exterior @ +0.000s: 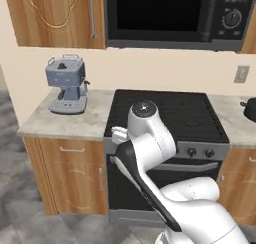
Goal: Turn on the sink faucet. Then move the broccoli from the counter to the sink. Turn off the sink. Move the vegetable from the sink to the pot next to the stove. Finally move the pot to the rear right burner.
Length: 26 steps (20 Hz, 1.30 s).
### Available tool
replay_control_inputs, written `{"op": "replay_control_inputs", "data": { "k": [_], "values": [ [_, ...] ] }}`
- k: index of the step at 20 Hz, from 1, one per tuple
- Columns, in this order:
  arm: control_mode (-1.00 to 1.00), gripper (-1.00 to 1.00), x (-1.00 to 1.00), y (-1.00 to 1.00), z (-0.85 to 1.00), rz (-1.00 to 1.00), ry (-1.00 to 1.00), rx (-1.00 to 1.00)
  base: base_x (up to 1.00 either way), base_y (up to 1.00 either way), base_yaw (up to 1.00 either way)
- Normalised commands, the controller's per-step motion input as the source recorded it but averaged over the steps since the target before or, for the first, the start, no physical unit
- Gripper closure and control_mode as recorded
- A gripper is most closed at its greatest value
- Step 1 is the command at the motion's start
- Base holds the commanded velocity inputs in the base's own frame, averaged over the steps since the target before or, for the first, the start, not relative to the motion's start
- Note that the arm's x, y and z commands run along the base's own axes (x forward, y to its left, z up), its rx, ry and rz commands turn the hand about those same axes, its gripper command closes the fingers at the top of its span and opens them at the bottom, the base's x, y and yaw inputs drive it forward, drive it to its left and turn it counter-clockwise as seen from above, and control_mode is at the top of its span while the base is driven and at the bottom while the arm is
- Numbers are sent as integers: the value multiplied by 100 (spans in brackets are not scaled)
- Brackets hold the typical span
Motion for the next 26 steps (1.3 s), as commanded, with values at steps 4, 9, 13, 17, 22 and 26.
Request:
{"op": "replay_control_inputs", "data": {
  "k": [4, 9, 13, 17, 22, 26],
  "values": [
    [100, 100, 0, 0, 0, 0, 0, 0, 12, -50, -28],
    [100, 100, 0, 0, 0, 0, 0, 0, 16, -71, -18],
    [100, 100, 0, 0, 0, 0, 0, 0, 21, -74, -14],
    [100, 100, 0, 0, 0, 0, 0, 0, 30, -63, -14],
    [100, 100, 0, 0, 0, 0, 0, 0, 47, -30, -15],
    [100, 100, 0, 0, 0, 0, 0, 0, 46, 0, -15]
  ]
}}
